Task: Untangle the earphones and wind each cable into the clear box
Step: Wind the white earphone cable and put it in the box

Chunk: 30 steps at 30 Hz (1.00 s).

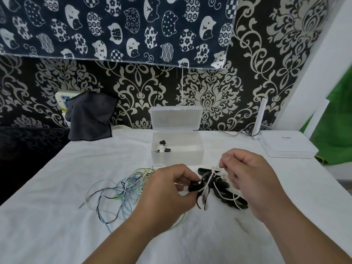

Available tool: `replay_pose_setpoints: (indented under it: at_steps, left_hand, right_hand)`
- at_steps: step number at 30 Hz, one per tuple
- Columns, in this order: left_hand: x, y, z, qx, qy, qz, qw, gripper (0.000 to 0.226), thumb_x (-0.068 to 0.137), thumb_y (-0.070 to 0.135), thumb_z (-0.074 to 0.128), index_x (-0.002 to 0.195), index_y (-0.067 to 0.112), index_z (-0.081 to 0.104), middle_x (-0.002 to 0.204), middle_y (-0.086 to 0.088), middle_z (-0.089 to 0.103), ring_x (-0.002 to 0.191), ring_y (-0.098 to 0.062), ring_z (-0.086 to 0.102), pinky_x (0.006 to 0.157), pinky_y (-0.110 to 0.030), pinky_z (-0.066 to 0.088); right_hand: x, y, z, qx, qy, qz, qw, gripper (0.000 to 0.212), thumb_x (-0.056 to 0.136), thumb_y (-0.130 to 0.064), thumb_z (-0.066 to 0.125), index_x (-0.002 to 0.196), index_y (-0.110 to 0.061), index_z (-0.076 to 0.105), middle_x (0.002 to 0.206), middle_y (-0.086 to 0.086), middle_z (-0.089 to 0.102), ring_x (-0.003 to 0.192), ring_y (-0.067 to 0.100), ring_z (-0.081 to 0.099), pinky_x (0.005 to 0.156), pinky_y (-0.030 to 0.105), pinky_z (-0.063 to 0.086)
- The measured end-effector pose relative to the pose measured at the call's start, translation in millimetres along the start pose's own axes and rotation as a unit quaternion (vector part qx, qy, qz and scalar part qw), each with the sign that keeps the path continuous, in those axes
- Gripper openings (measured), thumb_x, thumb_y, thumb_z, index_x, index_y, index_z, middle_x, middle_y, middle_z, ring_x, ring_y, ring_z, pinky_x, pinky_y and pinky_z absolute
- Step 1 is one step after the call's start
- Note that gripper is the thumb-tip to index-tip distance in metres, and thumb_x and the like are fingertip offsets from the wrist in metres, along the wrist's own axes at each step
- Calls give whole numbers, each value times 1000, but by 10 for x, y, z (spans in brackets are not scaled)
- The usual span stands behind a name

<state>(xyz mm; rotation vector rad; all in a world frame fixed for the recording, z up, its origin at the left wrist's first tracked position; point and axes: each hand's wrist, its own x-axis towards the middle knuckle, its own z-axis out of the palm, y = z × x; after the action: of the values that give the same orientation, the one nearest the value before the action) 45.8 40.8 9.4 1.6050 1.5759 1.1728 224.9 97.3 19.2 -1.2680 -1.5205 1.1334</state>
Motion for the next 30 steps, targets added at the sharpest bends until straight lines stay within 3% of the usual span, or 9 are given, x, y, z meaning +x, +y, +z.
replay_pose_setpoints:
  at_steps: [3, 6, 9, 11, 14, 19, 27, 30]
  left_hand:
    - [9, 34, -13, -77, -30, -12, 997, 30, 73, -6, 76, 76, 23, 74, 73, 5, 73, 67, -11, 68, 64, -13, 49]
    - [10, 57, -33, -134, -60, -24, 989, 28, 74, -15, 71, 79, 12, 72, 59, 13, 64, 51, -1, 56, 55, -10, 42]
    - [22, 46, -40, -186, -64, -24, 980, 27, 72, -17, 72, 81, 8, 72, 64, 6, 68, 56, -5, 59, 58, -14, 46]
    - [44, 32, -32, -232, -28, -33, 972, 25, 65, -9, 75, 79, 12, 73, 74, -9, 72, 64, -12, 64, 61, -19, 50]
    - [88, -35, -24, -258, 64, -65, 962, 23, 60, 1, 75, 80, 10, 72, 72, -9, 72, 63, -14, 63, 61, -21, 52]
    - [132, -114, -47, -211, 123, -95, 965, 26, 73, -12, 75, 82, 12, 72, 71, -7, 72, 63, -15, 64, 62, -24, 51]
    - [97, -73, -45, -95, 134, -73, 984, 24, 71, -5, 77, 79, 18, 72, 61, 12, 65, 52, 1, 54, 54, -11, 44]
    - [61, -46, -26, -11, 123, -49, 991, 24, 73, 4, 78, 75, 26, 69, 68, 25, 65, 53, 4, 55, 49, -9, 40]
  right_hand:
    - [-1, 16, 23, -40, 17, 14, 999, 27, 96, -25, 57, 73, -17, 66, 58, 5, 35, 53, 18, 28, 55, 30, 23]
    - [-6, 41, 61, -63, 2, 59, 996, 30, 98, -25, 57, 72, -14, 67, 49, -5, 38, 43, 12, 30, 50, 25, 24]
    - [-16, 46, 96, -93, -47, 96, 990, 35, 95, -19, 55, 62, -13, 62, 47, -8, 39, 44, 12, 31, 53, 27, 25]
    - [-40, 54, 133, -115, -110, 115, 981, 35, 94, -14, 51, 60, -12, 59, 53, -5, 39, 48, 13, 29, 53, 28, 20]
    - [-97, 55, 203, -113, -213, 131, 962, 34, 99, -18, 47, 73, -8, 65, 62, 2, 38, 52, 14, 26, 49, 26, 18]
    - [-142, -22, 216, -98, -293, 114, 944, 38, 104, -31, 47, 76, -18, 69, 59, -6, 41, 51, 11, 32, 49, 18, 28]
    - [-148, -44, 172, -55, -283, 88, 953, 41, 103, -27, 50, 65, -19, 64, 51, -8, 33, 53, 15, 25, 51, 21, 24]
    - [-150, -70, 185, -34, -264, 63, 962, 38, 102, -24, 52, 68, -18, 68, 51, -5, 35, 57, 20, 27, 51, 22, 25]
